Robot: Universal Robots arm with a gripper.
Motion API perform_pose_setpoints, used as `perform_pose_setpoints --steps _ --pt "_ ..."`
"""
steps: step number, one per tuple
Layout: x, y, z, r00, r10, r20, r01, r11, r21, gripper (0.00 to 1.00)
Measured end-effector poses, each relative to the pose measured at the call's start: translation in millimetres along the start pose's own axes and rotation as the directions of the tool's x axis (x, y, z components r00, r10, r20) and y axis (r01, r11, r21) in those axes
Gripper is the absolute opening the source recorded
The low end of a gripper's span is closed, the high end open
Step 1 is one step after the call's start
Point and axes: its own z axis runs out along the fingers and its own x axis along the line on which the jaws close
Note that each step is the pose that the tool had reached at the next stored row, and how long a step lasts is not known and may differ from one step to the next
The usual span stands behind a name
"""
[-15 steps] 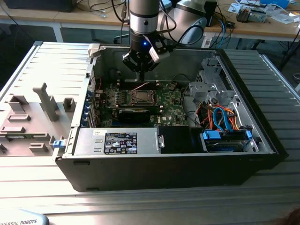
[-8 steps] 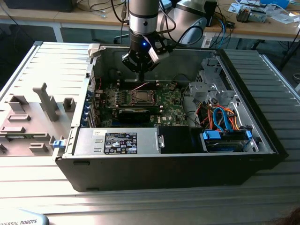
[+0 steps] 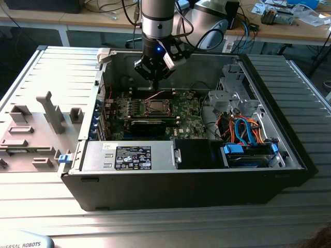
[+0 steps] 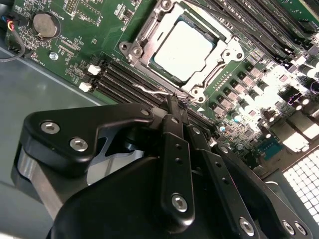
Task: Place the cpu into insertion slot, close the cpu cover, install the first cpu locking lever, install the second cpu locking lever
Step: 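Install the first cpu locking lever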
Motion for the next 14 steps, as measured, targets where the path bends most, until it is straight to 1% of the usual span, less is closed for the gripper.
perform_pose_setpoints --steps 14 --pt "1.0 0.1 3.0 1.0000 0.000 0.0000 0.000 1.0000 0.0000 0.11"
